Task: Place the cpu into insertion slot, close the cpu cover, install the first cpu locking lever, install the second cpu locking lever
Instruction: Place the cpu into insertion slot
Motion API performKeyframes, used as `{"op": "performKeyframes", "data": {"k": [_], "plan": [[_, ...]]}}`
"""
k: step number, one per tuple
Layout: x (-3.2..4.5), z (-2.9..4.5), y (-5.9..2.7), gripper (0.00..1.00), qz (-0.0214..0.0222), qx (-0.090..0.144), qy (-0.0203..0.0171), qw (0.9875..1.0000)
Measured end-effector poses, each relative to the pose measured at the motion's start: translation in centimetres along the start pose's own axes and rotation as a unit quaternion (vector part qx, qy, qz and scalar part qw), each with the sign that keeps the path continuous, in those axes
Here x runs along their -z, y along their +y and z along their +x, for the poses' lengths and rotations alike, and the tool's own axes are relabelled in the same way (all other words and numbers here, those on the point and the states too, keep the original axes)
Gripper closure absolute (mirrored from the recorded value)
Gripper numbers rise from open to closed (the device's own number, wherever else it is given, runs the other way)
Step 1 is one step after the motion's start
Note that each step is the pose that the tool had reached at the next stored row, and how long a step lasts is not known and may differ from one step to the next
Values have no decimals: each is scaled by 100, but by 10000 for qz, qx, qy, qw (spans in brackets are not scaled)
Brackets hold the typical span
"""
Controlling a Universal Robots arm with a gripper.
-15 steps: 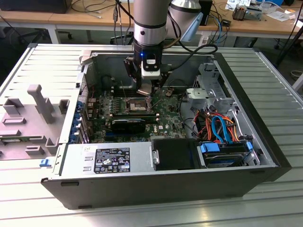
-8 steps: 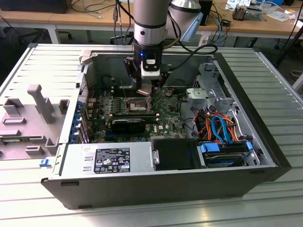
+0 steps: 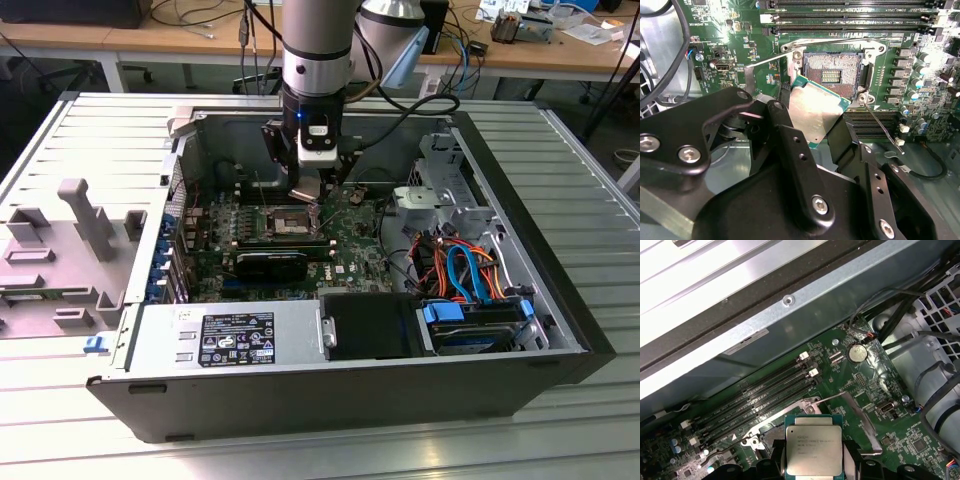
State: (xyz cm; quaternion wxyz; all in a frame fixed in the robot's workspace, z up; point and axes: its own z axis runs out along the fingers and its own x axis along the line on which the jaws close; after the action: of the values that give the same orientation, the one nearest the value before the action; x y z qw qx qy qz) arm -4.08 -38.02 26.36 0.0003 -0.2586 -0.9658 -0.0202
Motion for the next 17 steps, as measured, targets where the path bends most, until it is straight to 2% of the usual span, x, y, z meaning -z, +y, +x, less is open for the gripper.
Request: {"op": "performKeyframes", "data": {"k": [17], "plan": [[0,0,0,46,-1,-76,-3,10000]]}}
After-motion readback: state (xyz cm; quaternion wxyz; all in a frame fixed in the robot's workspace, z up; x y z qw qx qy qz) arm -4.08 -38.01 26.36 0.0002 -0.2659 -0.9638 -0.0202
